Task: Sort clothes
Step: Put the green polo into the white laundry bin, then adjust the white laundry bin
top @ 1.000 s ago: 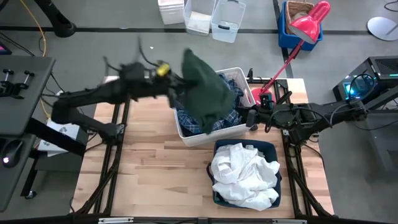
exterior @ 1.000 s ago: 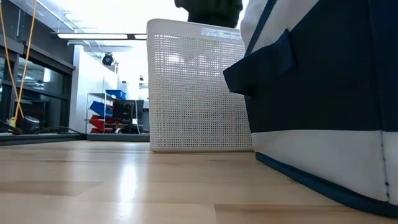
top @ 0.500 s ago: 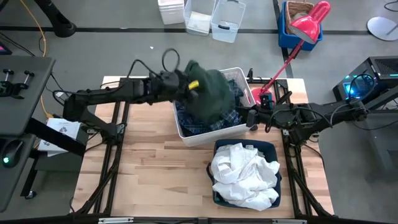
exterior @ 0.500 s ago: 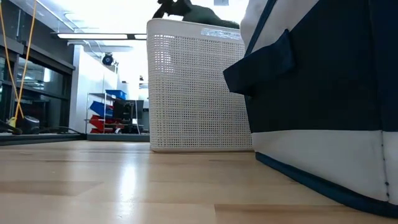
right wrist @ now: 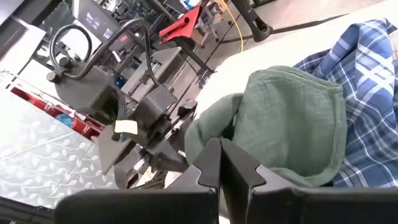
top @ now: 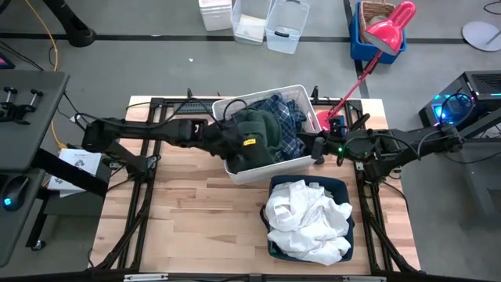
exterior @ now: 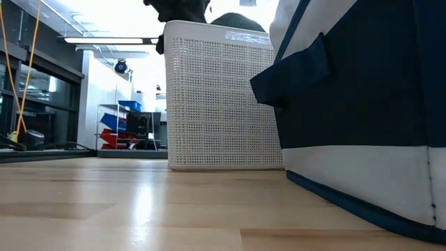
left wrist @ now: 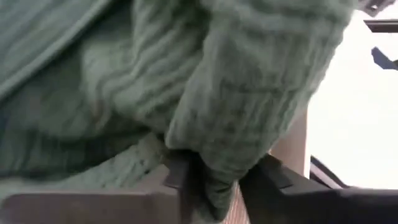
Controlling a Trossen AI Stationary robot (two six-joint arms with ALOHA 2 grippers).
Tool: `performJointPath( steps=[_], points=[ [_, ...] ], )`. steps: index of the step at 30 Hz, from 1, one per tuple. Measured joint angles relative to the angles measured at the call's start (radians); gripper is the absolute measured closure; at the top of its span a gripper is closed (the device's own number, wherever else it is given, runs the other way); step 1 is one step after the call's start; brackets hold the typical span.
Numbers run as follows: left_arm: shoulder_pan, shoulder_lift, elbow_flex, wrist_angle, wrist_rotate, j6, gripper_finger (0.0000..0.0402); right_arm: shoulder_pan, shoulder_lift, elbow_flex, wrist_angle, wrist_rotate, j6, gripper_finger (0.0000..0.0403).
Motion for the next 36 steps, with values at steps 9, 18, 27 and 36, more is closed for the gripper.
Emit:
performJointPath(
  steps=[9, 18, 27, 36],
  points=[
    [0.001, 0.003, 0.035, -0.332, 0.145, 0.21, 0.0249, 0.0, 0.0, 0.0, 0.0, -0.011, 0.0, 0.0402],
    [0.073, -0.002, 0.12, -0.85, -0.188, 0.346, 0.0297, -0.001, 0.0, 0.0, 0.0, -0.011, 0.0, 0.0402],
    [0.111, -0.004, 0.233, -0.75, -0.229, 0.403, 0.0302, 0.002, -0.001, 0.0, 0.042, -0.036, -0.075, 0.0402],
    [0.116, -0.104, 0.29, -0.651, -0.244, 0.394, 0.0302, 0.002, -0.001, 0.0, 0.1, -0.174, -0.159, 0.0402]
  ],
)
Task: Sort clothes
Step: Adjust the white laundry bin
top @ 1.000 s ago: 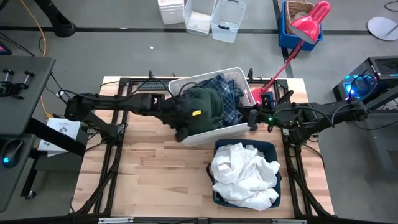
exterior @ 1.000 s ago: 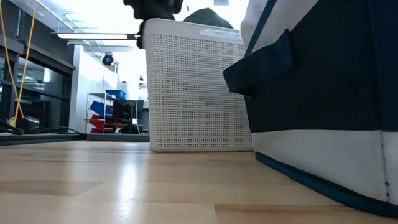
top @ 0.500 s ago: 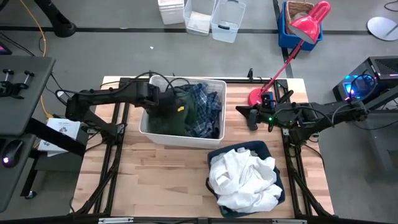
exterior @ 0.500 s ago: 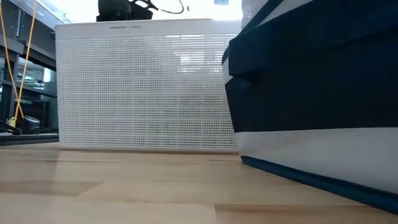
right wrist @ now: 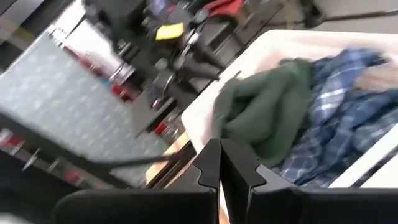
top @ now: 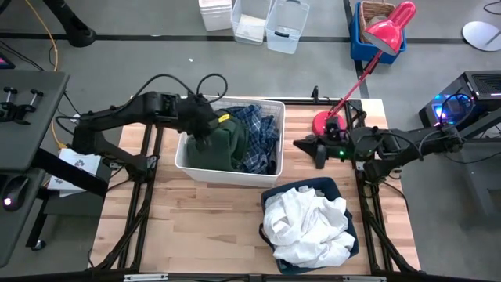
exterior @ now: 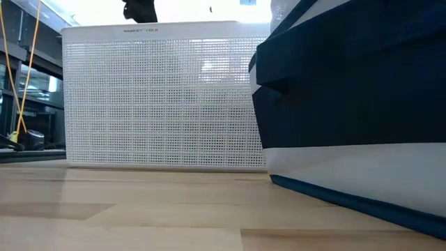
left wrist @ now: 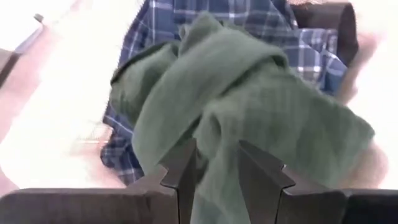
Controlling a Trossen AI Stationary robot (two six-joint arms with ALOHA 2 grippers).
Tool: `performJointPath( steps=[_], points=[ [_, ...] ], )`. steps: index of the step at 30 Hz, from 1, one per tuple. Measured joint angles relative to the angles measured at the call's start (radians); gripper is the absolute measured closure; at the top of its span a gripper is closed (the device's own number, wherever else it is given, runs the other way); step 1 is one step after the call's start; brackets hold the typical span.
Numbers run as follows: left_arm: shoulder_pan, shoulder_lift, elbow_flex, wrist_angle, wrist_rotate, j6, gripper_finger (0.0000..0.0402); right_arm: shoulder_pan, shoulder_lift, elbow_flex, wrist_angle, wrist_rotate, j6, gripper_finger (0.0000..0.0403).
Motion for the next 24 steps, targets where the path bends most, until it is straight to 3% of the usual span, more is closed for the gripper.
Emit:
performJointPath(
  steps=[4, 6, 10, 12, 18, 24],
  points=[
    [-0.041, -0.052, -0.009, 0.011, 0.065, -0.005, 0.0309, 0.037, 0.002, 0.0, 0.027, -0.12, -0.026, 0.0402],
    [-0.094, -0.095, -0.02, 0.07, 0.073, 0.01, 0.0327, 0.09, 0.006, 0.0, 0.022, -0.13, -0.021, 0.0402],
    [-0.195, -0.18, -0.093, 0.211, -0.044, -0.027, 0.0389, 0.177, 0.054, 0.001, -0.054, -0.038, 0.087, 0.0402],
    [-0.243, -0.223, -0.153, 0.281, -0.112, -0.066, 0.0394, 0.187, 0.102, 0.001, -0.116, 0.018, 0.189, 0.0403],
    [-0.403, -0.377, -0.405, 0.64, -0.1, -0.164, 0.0401, 0.089, 0.252, 0.001, -0.292, 0.077, 0.382, 0.0403],
    [-0.502, -0.5, -0.578, 0.974, -0.159, -0.244, 0.0401, -0.074, 0.316, 0.0, -0.356, 0.072, 0.326, 0.0403]
  ],
)
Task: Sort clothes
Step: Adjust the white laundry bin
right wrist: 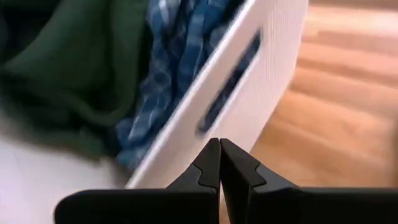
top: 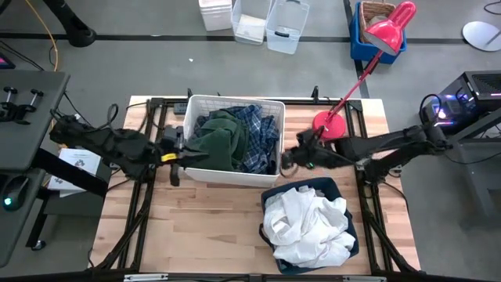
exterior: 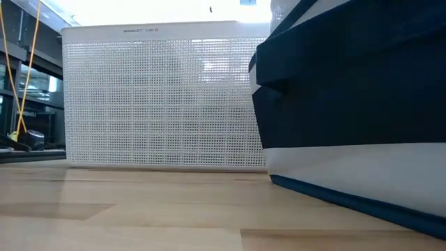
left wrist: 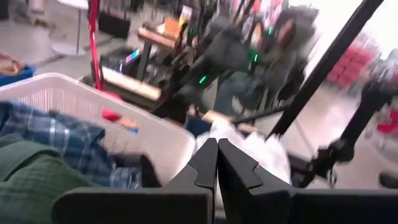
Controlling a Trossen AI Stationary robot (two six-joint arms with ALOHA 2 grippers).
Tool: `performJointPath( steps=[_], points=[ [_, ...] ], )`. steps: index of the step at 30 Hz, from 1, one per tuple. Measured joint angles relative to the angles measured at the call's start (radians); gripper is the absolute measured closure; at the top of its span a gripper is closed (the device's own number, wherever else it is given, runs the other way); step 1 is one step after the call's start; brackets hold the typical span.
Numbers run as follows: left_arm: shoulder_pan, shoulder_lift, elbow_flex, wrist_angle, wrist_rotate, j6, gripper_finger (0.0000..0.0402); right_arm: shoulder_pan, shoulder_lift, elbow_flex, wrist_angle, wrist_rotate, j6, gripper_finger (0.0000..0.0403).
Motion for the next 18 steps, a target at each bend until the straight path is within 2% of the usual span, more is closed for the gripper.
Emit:
performJointPath(
  steps=[6, 15, 18],
  points=[
    [-0.051, -0.069, -0.036, 0.034, -0.112, 0.011, 0.0401, -0.147, 0.054, -0.001, 0.176, -0.105, -0.166, 0.0403],
    [-0.069, -0.131, -0.036, -0.013, -0.157, 0.043, 0.0401, -0.261, 0.194, -0.001, 0.469, -0.194, -0.234, 0.0403],
    [-0.069, -0.145, -0.036, -0.03, -0.159, 0.044, 0.0401, -0.282, 0.235, -0.001, 0.586, -0.26, -0.237, 0.0403]
  ],
)
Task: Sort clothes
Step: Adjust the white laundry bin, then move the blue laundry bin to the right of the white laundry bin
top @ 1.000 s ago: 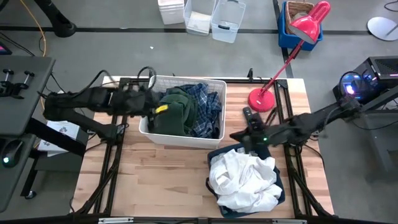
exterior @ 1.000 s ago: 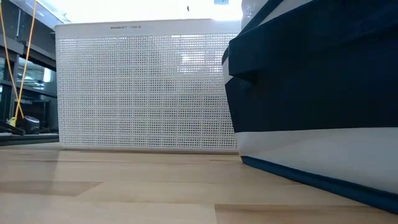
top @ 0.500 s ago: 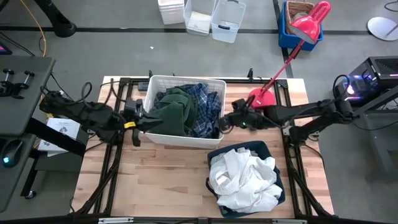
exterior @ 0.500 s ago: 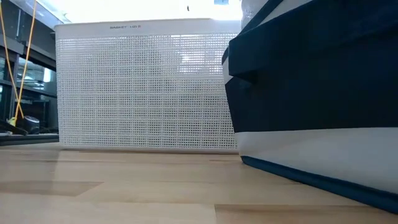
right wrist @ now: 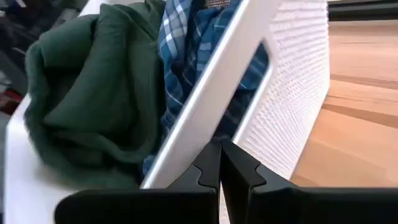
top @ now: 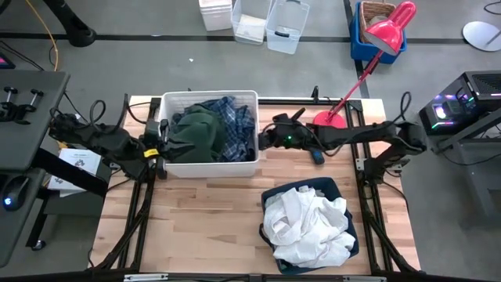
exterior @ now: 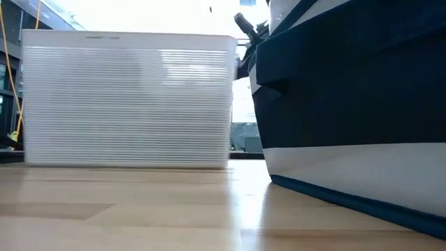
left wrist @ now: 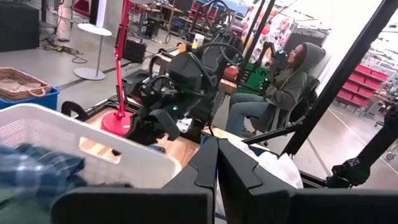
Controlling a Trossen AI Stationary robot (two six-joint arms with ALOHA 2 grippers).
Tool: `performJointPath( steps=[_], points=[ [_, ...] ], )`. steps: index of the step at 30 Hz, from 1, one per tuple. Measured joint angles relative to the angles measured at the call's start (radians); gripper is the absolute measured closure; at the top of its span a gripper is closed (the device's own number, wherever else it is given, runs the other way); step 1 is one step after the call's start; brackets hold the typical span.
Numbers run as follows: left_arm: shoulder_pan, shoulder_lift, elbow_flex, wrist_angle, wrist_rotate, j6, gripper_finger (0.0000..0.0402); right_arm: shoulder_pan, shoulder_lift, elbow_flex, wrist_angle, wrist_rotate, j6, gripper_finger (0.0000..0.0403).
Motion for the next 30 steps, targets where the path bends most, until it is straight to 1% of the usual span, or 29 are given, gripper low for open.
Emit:
performJointPath(
  steps=[2, 4, 9, 12, 15, 18, 20, 22, 23, 25, 27, 30],
  points=[
    [0.0, -0.008, 0.0, -0.004, 0.0, 0.0, 0.0401, -0.002, 0.005, 0.0, 0.016, -0.028, -0.008, 0.0403],
    [0.0, -0.018, 0.0, -0.013, 0.0, 0.0, 0.0401, 0.003, -0.026, 0.0, -0.032, -0.031, -0.02, 0.0403],
    [0.0, -0.04, 0.0, -0.047, 0.0, 0.002, 0.0401, 0.048, -0.194, 0.0, -0.293, -0.023, -0.022, 0.0403],
    [0.0, -0.041, 0.0, -0.07, -0.001, 0.002, 0.0401, 0.149, -0.283, 0.001, -0.456, -0.058, 0.041, 0.0403],
    [0.0, -0.04, 0.0, -0.081, -0.001, 0.002, 0.0401, 0.321, -0.322, 0.001, -0.546, -0.077, 0.149, 0.0403],
    [0.0, -0.036, 0.0, -0.079, -0.003, 0.008, 0.0401, 0.521, -0.312, 0.001, -0.558, -0.073, 0.307, 0.0403],
    [0.0, -0.036, 0.0, -0.079, -0.016, 0.017, 0.0401, 0.624, -0.284, 0.001, -0.563, -0.024, 0.419, 0.0403],
    [0.001, -0.035, 0.0, -0.079, -0.036, 0.017, 0.0401, 0.689, -0.247, 0.001, -0.607, 0.05, 0.535, 0.0403],
    [0.001, -0.035, 0.0, -0.078, -0.045, 0.017, 0.0401, 0.702, -0.225, 0.001, -0.635, 0.081, 0.588, 0.0403],
    [0.001, -0.036, 0.0, -0.07, -0.061, 0.018, 0.0401, 0.703, -0.18, 0.001, -0.69, 0.11, 0.671, 0.0403],
    [0.001, -0.036, 0.0, -0.07, -0.069, 0.017, 0.0401, 0.683, -0.133, 0.0, -0.709, 0.115, 0.696, 0.0403],
    [0.001, -0.035, 0.0, -0.07, -0.069, 0.017, 0.0401, 0.644, -0.067, 0.0, -0.694, 0.064, 0.679, 0.0403]
  ],
)
